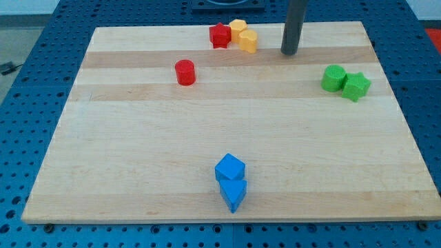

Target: Put your hand to the right of the yellow hexagon

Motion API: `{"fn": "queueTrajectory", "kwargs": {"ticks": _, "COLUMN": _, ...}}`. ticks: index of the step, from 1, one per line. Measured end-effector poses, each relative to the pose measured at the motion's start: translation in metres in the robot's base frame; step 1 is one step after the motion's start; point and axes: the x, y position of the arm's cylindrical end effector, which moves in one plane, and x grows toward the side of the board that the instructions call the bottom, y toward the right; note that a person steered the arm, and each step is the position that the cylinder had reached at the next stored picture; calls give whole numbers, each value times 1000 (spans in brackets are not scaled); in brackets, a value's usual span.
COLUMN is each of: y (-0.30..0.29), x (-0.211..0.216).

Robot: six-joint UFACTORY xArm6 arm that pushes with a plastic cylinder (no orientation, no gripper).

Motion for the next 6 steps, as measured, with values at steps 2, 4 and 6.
{"fn": "queueTrajectory", "kwargs": {"ticks": 2, "y": -26, "x": -73}}
{"fn": "queueTrajectory", "kwargs": {"ticks": 4, "y": -72, "x": -72}}
{"fn": "queueTrajectory", "kwargs": {"ticks": 6, "y": -73, "x": -69}}
